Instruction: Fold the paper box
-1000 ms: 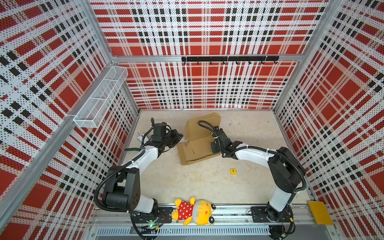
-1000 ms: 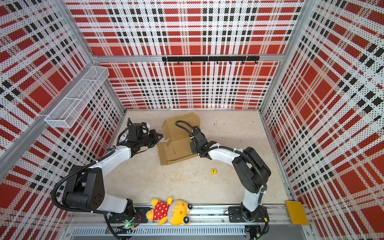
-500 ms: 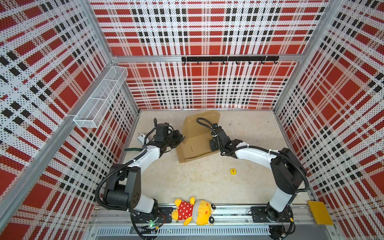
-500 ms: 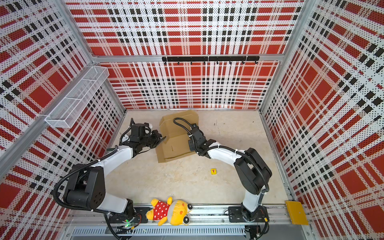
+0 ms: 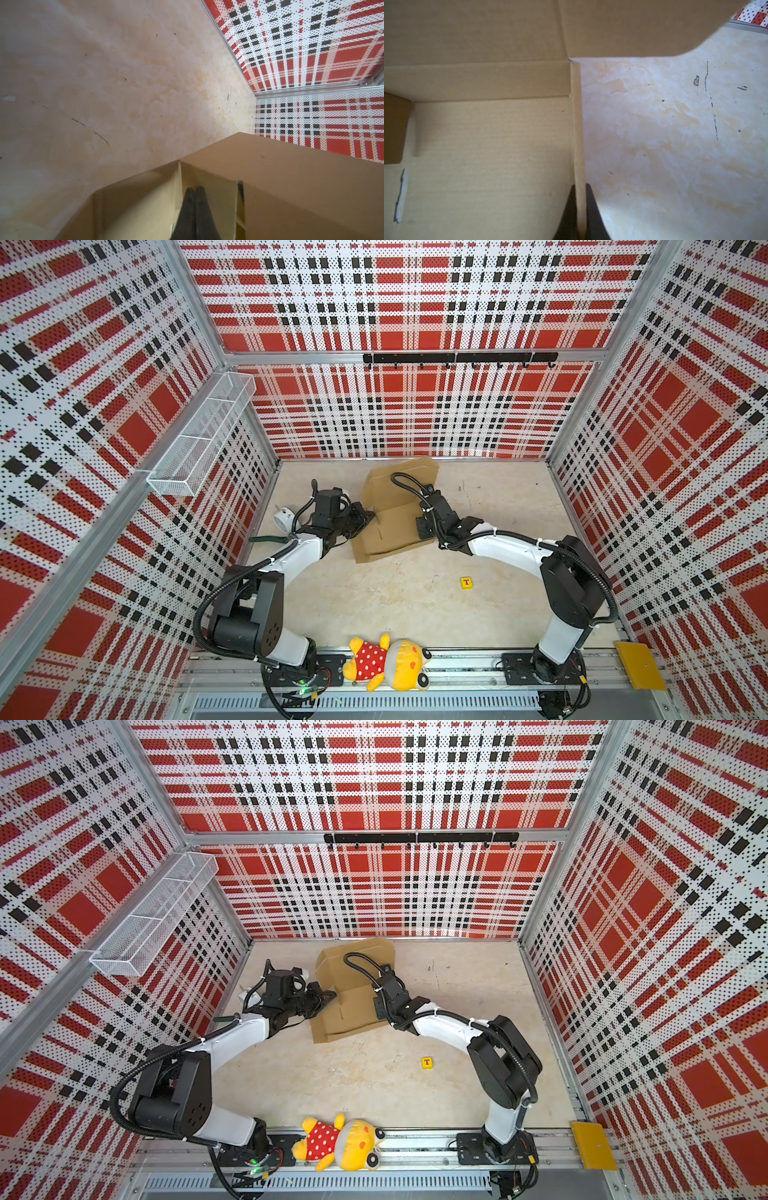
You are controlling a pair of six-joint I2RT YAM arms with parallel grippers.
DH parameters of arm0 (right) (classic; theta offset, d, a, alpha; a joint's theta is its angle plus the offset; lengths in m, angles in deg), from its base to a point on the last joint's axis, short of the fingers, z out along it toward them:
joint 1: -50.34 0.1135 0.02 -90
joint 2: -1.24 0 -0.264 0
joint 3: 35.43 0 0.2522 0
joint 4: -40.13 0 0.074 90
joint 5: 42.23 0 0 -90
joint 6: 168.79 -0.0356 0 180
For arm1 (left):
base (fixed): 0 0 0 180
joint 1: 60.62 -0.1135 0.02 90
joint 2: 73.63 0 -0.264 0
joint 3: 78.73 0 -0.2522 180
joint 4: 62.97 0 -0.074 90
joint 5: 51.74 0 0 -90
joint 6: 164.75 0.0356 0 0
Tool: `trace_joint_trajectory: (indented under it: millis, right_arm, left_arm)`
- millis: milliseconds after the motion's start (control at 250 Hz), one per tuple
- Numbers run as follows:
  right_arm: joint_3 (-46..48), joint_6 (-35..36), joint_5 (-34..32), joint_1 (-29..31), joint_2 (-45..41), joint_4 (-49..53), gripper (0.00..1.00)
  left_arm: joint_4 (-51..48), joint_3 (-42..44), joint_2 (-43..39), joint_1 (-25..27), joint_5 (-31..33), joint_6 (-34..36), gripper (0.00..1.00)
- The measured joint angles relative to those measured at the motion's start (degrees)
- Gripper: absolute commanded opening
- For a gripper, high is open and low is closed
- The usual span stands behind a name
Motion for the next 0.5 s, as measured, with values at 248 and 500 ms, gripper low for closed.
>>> trace_joint_trajectory:
  millis: [248,500]
  right_arm:
    - [-0.04,-0.13,0.02,0.22,0.61,-0.46,0.0]
    - [-0.7,-0.22,-0.17,1.27,1.64,-0.94,0.0]
  left_arm:
    - [4.2,0.2,0.68,0.11,-1.18,-1.68,0.0]
    - [5.11,0.48,1.18,0.11,-1.14,-2.43,0.0]
